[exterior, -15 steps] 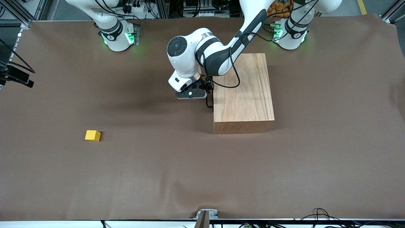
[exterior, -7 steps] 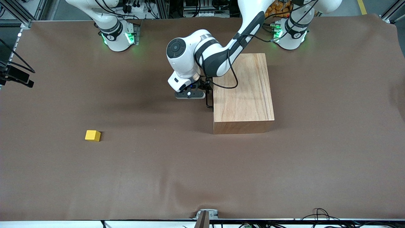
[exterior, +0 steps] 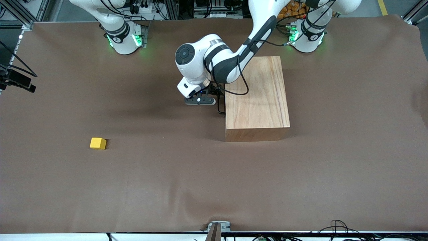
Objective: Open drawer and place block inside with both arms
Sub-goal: 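Pull the drawer out of the wooden box with the left gripper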
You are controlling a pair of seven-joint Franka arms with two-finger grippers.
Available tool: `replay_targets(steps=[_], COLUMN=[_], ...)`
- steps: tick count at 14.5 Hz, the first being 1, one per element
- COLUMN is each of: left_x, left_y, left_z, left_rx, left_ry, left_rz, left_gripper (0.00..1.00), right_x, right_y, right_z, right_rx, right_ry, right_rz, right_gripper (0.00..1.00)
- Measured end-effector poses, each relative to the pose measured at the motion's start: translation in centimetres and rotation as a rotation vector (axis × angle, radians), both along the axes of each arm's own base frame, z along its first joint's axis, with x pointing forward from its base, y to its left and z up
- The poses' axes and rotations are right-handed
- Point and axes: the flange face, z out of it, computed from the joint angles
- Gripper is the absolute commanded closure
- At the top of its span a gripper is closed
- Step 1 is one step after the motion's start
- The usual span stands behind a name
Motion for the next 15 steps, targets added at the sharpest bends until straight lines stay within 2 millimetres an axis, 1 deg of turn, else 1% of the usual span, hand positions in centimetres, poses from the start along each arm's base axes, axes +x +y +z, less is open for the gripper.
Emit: replay_targets(steps=[2, 10, 15], left_x=[0.0, 0.0, -0.9], left_y=[-0.2, -1.9, -3.6], left_z=[0.0, 0.4, 0.8], left_rx=[-0.011, -0.142, -0.223], left_ry=[-0.002, -0.019, -0.038], left_rz=[0.001, 0.020, 0.017], left_gripper=[0.00, 0.00, 0.00], right_x=[0.0, 0.0, 0.0], right_y=[0.0, 0.0, 0.0], right_z=[0.0, 0.0, 0.0], right_rx=[0.000, 0.000, 0.000], right_ry=[0.000, 0.001, 0.001], right_rz=[0.000, 0.001, 0.001], right_gripper=[0.00, 0.00, 0.00])
